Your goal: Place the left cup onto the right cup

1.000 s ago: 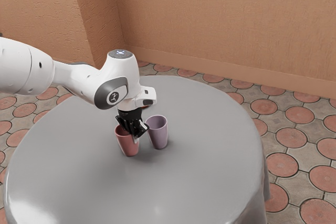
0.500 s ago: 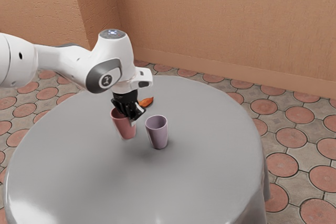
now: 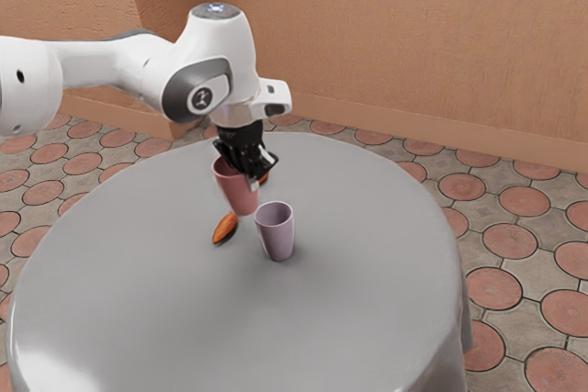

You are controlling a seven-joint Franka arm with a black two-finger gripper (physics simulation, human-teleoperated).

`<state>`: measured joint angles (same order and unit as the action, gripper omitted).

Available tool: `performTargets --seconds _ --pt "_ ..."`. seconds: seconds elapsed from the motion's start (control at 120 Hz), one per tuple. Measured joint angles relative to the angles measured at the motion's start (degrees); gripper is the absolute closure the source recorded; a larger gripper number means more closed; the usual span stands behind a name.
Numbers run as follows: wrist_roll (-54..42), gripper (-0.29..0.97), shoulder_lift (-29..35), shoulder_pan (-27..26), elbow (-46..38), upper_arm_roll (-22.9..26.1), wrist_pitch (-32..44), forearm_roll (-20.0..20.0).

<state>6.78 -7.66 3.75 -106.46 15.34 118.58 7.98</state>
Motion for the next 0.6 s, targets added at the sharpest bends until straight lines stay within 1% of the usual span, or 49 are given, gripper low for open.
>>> performTargets --seconds 0.158,0.367,0.6 --pt "0.63 0.78 -0.86 0.07 1.62 0.23 -1.49 0.35" --pt "1.02 0.78 -3.79 0.16 4.91 0.22 -2.28 1.33" --pt "1.41 0.78 -5.33 0.17 5.96 1.15 -2.58 1.74"
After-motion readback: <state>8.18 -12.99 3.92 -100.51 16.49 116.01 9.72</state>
